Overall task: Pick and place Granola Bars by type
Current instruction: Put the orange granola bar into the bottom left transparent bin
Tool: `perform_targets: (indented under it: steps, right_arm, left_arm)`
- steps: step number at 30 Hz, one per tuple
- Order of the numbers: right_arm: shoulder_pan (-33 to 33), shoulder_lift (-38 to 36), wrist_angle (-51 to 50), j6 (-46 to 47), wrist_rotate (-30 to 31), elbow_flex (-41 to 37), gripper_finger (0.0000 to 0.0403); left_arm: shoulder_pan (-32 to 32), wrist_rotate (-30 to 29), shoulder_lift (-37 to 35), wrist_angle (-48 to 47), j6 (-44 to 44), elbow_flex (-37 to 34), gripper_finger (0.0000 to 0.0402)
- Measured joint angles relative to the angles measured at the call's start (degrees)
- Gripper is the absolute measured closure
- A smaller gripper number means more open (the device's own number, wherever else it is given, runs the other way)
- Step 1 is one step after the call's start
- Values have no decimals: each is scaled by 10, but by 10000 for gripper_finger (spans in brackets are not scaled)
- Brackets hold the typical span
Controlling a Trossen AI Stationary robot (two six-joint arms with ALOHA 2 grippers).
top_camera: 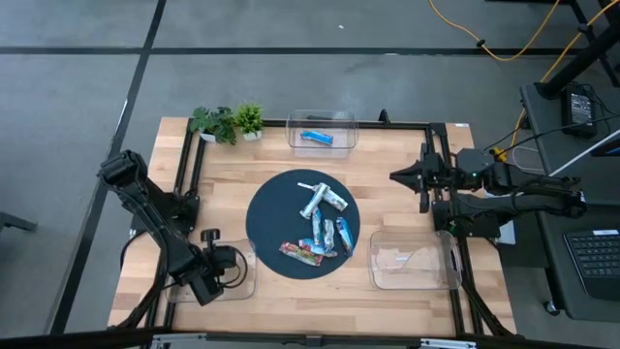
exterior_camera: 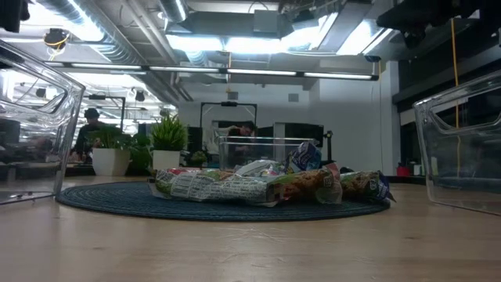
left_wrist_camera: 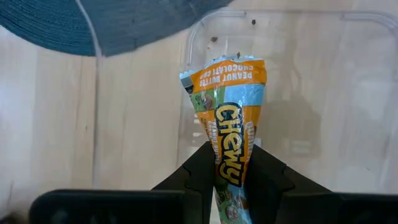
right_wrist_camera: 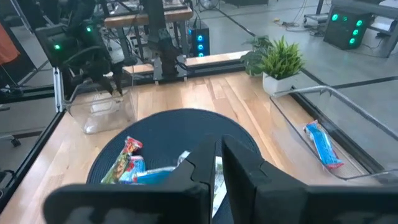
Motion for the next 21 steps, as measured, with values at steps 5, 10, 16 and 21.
perform_targets:
  steps: [5, 10, 16, 21]
  right_arm:
    - [0, 0, -7, 0, 0, 0, 370]
    - [0, 0, -7, -16, 0, 0, 370]
    - [0, 0, -7, -17, 0, 0, 370]
    - [0, 0, -7, -16, 0, 0, 370]
  left_arm:
    - [8, 15, 6, 13, 0, 0, 340]
    - [9, 30, 6, 23, 0, 0, 340]
    - [9, 53, 6, 28, 1, 0, 311]
    - [9, 54, 6, 27, 1, 0, 266]
